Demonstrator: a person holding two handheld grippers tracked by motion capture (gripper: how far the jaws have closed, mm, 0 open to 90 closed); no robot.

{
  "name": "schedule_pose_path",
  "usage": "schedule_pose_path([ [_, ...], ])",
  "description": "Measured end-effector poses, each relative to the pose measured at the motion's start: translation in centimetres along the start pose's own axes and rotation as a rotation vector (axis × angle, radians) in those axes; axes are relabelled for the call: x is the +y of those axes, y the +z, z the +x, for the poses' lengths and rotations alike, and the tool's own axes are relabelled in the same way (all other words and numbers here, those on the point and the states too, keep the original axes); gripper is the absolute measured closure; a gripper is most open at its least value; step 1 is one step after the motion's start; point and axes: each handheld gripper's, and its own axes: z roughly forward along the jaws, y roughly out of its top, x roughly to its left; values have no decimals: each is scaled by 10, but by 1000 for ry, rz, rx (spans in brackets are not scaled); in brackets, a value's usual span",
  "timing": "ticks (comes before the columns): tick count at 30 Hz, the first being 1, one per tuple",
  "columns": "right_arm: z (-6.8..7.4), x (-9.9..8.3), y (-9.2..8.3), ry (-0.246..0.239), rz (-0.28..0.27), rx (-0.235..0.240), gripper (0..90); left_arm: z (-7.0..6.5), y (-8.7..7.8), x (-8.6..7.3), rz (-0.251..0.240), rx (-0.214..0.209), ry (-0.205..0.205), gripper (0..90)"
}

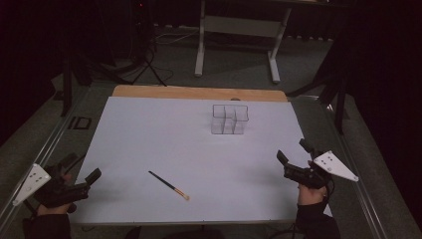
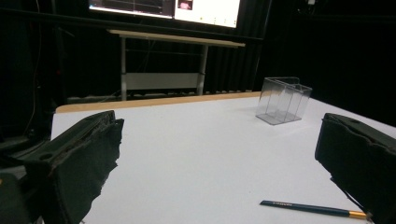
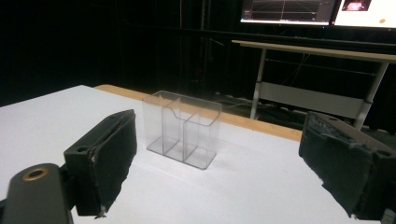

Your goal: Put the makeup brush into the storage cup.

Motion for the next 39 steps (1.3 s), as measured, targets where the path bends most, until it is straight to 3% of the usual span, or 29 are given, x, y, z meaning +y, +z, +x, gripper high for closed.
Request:
schedule_pose_path([
  [5,4,1,0,-26,0,8,113,1,-2,2,4,2,-9,0],
  [9,7,3,-1,-16,-6,14,113,6,-4,7,28,7,-1,0],
  [13,11,5,-1,-30,-12,20,113,9,-7,17,44,-4,-24,0],
  [15,12,5,-1,-37,-17,19,113,12,-7,24,34,-35,-68,0],
  [20,15,7,-1,-38,-28,20,113,14,-1,39,39,-79,-76,0],
  [22,16,7,-1,-37,-31,23,113,10,4,46,63,-88,-33,0],
  [26,16,6,1,-37,-25,29,114,7,13,56,100,-160,-4,0],
  [39,16,6,3,-31,-15,42,115,-9,51,78,254,-303,118,0],
])
